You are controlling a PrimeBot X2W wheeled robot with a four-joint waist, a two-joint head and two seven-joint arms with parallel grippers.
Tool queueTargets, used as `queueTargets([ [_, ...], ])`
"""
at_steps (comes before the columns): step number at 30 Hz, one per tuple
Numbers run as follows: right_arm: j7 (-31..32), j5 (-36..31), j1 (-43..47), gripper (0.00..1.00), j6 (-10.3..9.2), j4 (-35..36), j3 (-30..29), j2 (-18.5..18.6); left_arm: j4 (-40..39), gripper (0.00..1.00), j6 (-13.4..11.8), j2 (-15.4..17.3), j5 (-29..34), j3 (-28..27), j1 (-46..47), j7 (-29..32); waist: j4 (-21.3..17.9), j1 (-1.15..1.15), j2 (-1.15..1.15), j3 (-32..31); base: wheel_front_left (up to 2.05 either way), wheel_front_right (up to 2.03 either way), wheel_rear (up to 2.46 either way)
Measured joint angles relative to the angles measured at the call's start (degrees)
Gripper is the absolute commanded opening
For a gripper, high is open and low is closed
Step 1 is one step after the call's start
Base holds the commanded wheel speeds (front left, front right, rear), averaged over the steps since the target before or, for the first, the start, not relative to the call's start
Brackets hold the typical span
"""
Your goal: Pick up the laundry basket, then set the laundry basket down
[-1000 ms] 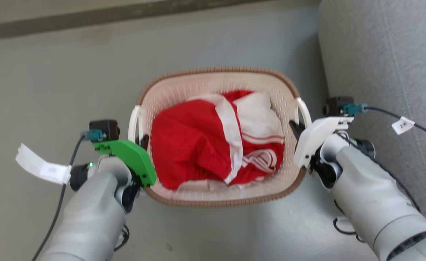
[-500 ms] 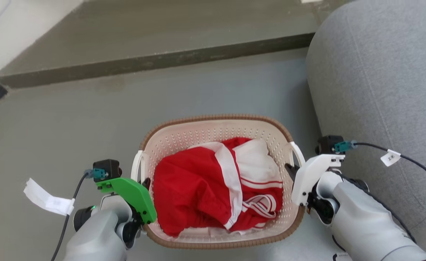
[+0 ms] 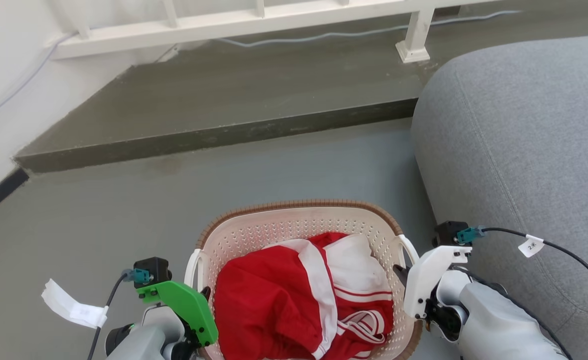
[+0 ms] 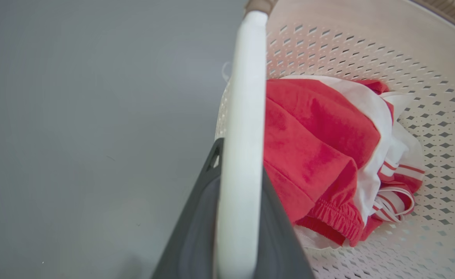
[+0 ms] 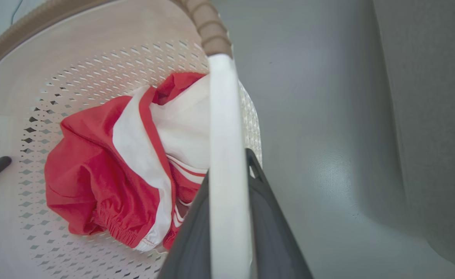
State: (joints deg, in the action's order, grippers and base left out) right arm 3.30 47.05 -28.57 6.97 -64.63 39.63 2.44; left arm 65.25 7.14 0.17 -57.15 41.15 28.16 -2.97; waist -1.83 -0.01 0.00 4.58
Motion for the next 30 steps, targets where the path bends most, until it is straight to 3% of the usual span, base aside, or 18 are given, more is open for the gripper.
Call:
queueTargets([
  [30, 1.80, 2.48, -0.32, 0.00, -0.07, 0.04, 3.14, 0.36, -0.23, 0.00, -0.68, 0.48, -3.02, 2.24, -0.07, 1.49, 0.48, 0.00, 0.00, -0.92, 0.00, 0.00, 0.00],
])
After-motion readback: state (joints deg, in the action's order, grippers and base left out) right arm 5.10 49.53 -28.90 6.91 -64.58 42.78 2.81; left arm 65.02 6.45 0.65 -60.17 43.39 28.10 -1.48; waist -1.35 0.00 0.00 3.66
